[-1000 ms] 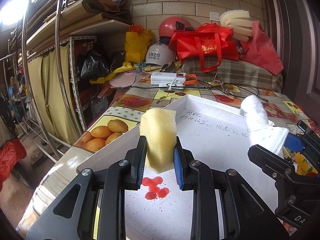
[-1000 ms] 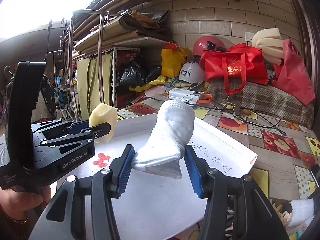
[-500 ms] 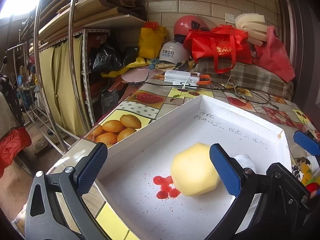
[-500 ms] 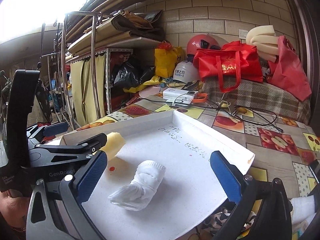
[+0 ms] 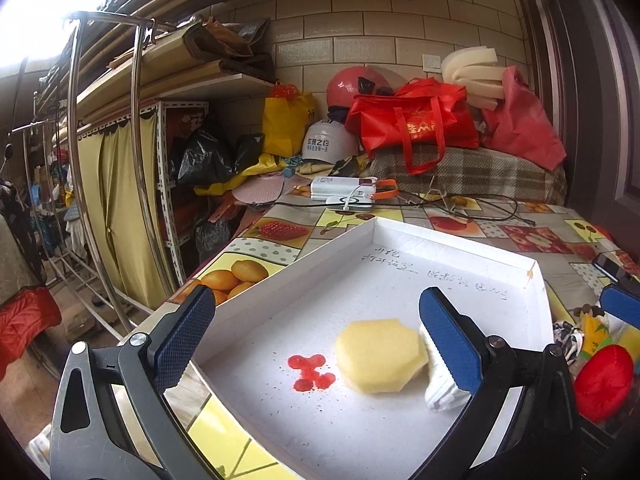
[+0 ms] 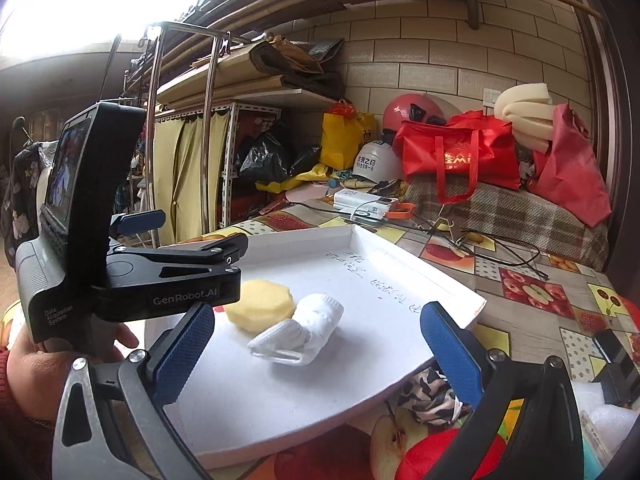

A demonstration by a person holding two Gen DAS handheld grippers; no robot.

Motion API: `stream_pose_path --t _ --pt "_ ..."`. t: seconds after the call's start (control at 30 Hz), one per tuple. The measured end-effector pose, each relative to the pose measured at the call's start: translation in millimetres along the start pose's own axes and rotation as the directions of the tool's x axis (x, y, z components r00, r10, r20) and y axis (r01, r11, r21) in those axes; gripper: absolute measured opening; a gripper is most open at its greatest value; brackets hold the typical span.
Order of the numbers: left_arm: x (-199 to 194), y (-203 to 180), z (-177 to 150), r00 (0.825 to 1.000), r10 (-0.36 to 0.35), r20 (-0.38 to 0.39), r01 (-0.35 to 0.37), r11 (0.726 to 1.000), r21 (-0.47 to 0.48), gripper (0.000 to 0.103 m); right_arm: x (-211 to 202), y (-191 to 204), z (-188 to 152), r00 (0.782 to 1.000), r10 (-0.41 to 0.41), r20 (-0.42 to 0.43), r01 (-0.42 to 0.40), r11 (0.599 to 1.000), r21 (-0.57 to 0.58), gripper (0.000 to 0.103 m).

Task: Organize soft objects
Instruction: 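Withdraw both tools from the box back toward the table items, then grasp the red plush apple with the left tool while the right grasps the striped pack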

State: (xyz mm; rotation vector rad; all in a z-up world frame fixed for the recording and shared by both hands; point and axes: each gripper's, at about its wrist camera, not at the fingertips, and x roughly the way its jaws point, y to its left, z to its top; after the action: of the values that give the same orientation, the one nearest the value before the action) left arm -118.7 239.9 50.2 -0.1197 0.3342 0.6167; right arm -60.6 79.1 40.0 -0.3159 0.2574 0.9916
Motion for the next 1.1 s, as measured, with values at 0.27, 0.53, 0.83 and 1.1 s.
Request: stream_pose_path --t 0.27,0.53,0.83,1.1 --pt "-40.4 -52.4 -9.8 0.947 -0.320 0.002 0.320 0.947 0.025 0.103 -54.7 -45.8 -25.3 1.000 -0.013 -0.019 0.014 0.997 0.080 0.103" --pt "-57.6 -134.4 -23.9 0.850 -0.492 -0.188 0.522 0.836 0.170 0.103 -104.0 -142.8 -55.6 0.977 -0.189 -0.096 0.207 0.948 0.242 0.103" --pt "-28.8 -179.4 -39.5 0.782 -0.476 -0.402 0.577 0.796 0.180 0.102 -96.7 -183.7 -81.8 0.950 -0.117 -0.289 0.199 0.941 0.274 0.099" --pt "-10.3 -191.6 -43.5 0.741 -0.465 -0.484 0.593 0.791 0.148 0.091 -62.3 -181.3 -80.3 0.936 -0.002 -0.353 0.102 0.958 0.267 0.067"
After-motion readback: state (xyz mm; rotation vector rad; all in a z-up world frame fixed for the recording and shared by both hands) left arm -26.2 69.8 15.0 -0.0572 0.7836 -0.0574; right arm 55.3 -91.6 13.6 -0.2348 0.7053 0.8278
